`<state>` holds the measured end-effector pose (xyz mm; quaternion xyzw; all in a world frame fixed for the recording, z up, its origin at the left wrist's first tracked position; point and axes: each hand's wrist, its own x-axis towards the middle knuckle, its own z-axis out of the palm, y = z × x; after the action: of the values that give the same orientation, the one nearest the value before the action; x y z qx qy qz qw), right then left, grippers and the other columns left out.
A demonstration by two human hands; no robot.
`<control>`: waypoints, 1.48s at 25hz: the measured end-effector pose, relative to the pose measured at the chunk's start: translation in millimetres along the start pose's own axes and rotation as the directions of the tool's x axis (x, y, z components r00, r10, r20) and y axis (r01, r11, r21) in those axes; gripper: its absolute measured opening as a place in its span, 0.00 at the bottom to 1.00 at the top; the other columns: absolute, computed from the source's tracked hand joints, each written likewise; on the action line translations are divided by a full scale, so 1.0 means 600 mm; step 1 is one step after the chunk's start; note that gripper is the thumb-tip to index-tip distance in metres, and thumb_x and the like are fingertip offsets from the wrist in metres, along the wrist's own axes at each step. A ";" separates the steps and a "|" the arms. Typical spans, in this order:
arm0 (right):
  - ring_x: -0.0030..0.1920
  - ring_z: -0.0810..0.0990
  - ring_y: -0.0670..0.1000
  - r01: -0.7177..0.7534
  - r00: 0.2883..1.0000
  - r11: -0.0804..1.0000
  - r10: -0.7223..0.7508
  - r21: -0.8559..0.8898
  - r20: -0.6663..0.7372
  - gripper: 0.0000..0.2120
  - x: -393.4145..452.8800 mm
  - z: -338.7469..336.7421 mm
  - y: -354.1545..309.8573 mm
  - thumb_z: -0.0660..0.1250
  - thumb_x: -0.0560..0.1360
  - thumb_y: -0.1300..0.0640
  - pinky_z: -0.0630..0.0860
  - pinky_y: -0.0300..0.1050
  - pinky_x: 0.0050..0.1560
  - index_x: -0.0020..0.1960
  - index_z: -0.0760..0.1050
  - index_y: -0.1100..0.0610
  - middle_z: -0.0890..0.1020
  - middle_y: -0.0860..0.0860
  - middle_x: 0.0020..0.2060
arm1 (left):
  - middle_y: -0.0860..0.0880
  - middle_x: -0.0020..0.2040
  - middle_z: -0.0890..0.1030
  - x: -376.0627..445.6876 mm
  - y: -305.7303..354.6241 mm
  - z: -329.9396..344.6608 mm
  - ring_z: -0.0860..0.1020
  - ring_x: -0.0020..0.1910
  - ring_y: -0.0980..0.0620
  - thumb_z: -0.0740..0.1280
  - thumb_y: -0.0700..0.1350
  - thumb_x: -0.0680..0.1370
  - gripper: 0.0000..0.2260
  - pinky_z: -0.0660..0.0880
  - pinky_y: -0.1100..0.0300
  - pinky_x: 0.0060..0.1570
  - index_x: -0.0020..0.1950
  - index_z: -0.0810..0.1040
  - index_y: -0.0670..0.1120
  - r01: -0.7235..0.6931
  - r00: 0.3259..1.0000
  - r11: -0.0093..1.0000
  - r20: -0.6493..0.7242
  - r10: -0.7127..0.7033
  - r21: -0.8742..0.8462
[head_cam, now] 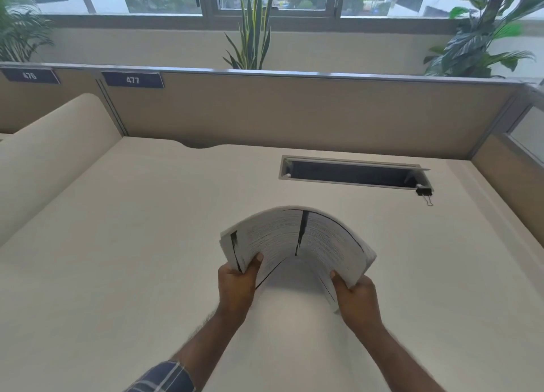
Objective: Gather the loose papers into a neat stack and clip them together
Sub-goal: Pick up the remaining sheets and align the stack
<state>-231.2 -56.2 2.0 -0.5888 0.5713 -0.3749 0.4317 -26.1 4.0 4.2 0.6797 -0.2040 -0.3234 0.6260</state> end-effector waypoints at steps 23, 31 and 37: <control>0.67 0.68 0.48 0.430 0.886 0.866 -0.349 -0.256 0.306 0.55 0.060 -0.102 -0.204 0.80 0.61 0.44 0.65 0.50 0.68 0.78 0.51 0.47 0.70 0.43 0.68 | 0.50 0.36 0.81 0.054 0.299 -0.035 0.79 0.38 0.49 0.74 0.44 0.74 0.12 0.78 0.54 0.44 0.31 0.80 0.52 -0.529 0.808 0.502 0.586 0.052 0.685; 0.42 0.86 0.54 0.218 0.845 0.976 -0.181 -0.015 0.503 0.05 0.049 -0.080 -0.189 0.71 0.75 0.59 0.84 0.57 0.46 0.46 0.85 0.52 0.87 0.51 0.41 | 0.48 0.45 0.85 0.018 0.355 0.006 0.83 0.44 0.47 0.73 0.49 0.74 0.10 0.82 0.51 0.47 0.52 0.86 0.47 -0.687 0.706 0.213 0.708 -0.032 0.695; 0.42 0.87 0.60 0.088 0.869 0.984 -0.153 0.157 0.471 0.06 0.049 -0.107 -0.180 0.71 0.73 0.62 0.85 0.56 0.42 0.48 0.83 0.64 0.86 0.59 0.43 | 0.52 0.65 0.80 0.028 0.328 -0.021 0.77 0.65 0.51 0.74 0.63 0.68 0.32 0.75 0.53 0.62 0.69 0.75 0.54 -0.769 0.629 0.212 0.657 0.414 0.603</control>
<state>-251.6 -93.6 123.9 -0.6687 0.3825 -0.2795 0.5731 19.8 -24.4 194.4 0.6841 -0.6919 -0.0229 0.2297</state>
